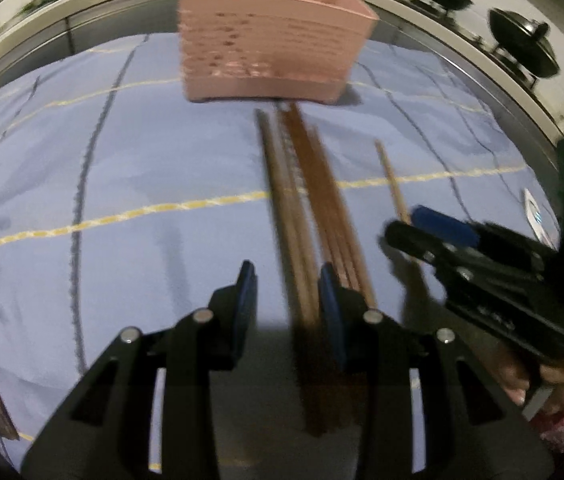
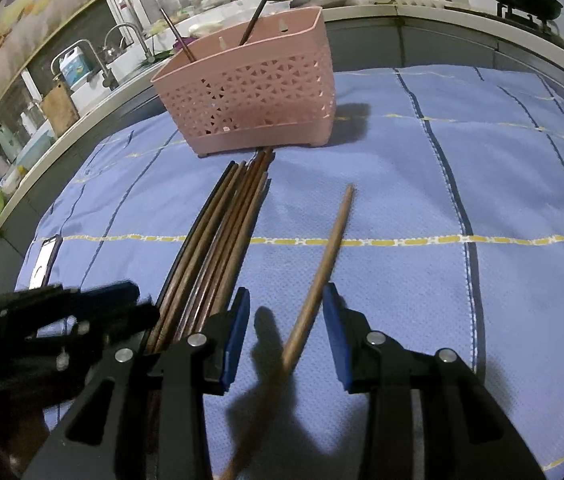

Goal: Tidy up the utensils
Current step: 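Close the right tool on a light wooden chopstick while the left tool grasps a dark one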

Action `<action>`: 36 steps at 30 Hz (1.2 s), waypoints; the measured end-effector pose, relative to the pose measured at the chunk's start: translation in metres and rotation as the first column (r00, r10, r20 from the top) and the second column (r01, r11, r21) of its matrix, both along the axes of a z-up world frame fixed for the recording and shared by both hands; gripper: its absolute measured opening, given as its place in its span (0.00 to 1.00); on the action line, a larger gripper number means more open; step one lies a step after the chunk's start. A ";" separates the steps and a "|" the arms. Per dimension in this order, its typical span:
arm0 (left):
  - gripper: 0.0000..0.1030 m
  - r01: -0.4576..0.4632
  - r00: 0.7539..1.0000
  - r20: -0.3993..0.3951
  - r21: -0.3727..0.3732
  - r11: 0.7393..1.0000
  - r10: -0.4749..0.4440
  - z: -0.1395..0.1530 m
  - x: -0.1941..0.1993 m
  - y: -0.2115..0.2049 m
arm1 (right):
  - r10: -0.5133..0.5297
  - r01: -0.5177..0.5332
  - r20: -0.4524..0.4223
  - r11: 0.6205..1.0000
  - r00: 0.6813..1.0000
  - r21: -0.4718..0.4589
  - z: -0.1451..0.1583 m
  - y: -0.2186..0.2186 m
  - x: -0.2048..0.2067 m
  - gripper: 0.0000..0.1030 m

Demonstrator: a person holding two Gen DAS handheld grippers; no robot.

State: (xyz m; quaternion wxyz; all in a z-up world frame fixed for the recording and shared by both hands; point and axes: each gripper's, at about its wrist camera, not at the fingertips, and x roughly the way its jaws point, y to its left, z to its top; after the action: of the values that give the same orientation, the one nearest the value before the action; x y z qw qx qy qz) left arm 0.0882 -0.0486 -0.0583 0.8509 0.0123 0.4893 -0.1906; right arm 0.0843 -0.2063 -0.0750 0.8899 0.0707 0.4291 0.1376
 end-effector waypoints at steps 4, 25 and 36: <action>0.31 -0.016 1.000 -0.012 0.028 0.999 0.016 -0.006 0.011 0.000 | 0.001 -0.001 0.015 0.999 1.000 -0.033 -0.001 0.003 0.001 0.38; 0.14 -0.021 0.996 0.092 0.190 0.982 0.004 -0.007 0.017 -0.022 | 0.015 0.003 0.096 0.982 0.995 -0.191 -0.005 0.008 -0.007 0.18; 0.06 -0.016 0.999 0.034 0.116 0.993 0.012 -0.006 -0.012 0.020 | 0.039 -0.033 0.034 0.989 0.999 -0.143 -0.003 -0.013 -0.009 0.10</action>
State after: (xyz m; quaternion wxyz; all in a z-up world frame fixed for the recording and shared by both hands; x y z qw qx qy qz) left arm 0.0761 -0.0291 -0.0647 0.8582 0.0618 0.4853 -0.1556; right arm 0.0749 -0.2190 -0.0776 0.8977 -0.0031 0.4228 0.1240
